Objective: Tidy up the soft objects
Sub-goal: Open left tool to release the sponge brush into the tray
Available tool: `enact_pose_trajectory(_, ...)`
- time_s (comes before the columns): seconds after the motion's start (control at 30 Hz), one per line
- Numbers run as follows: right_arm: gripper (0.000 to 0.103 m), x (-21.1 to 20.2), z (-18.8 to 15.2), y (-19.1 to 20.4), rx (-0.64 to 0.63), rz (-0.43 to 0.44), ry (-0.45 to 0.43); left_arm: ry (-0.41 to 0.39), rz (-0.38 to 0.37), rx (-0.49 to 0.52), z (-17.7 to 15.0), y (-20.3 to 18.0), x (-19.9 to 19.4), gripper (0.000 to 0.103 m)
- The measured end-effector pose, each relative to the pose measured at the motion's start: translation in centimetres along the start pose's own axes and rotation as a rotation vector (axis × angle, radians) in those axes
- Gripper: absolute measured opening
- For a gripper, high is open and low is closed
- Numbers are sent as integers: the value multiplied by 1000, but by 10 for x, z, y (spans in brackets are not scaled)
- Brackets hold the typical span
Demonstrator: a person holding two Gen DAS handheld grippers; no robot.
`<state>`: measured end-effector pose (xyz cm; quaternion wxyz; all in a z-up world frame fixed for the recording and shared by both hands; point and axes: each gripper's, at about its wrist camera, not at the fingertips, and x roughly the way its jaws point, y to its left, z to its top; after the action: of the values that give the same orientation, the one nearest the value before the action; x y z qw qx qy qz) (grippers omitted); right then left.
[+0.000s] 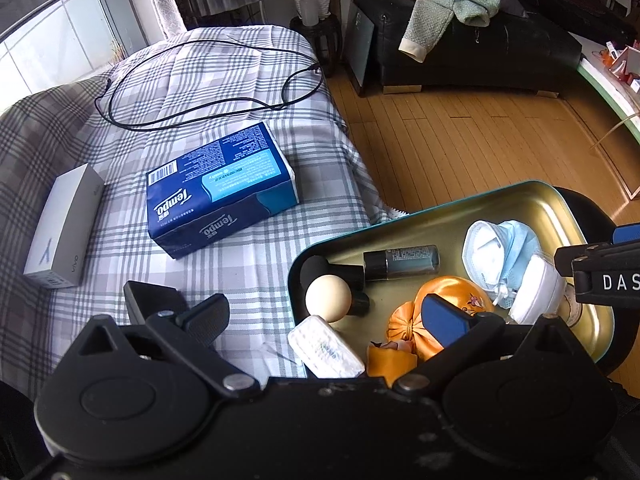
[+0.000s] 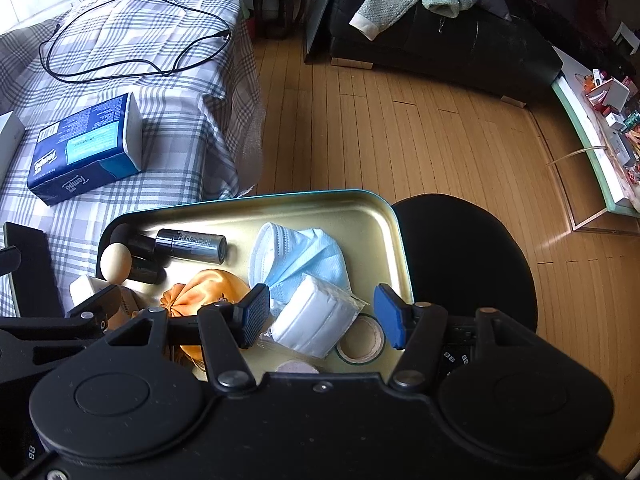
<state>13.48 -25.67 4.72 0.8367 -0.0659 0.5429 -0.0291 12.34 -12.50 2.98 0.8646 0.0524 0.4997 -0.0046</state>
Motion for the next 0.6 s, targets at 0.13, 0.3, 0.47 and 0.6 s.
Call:
enact_pose_trajectory(0.13, 56, 2, -1, 2, -12, -6, 14, -10, 20, -11, 0, 0, -3, 103)
enact_pose_trajectory(0.3, 56, 5, -3, 2, -15, -8, 28, 2, 16, -25, -2, 1, -6, 103)
enact_pose_trajectory(0.47, 56, 7, -3, 2, -9, -12, 40, 11, 7, -20, -6, 0, -8, 103)
enact_pose_trajectory(0.6, 56, 9, -3, 1, -6, -15, 47, 14, 13, -8, -8, -3, -8, 103)
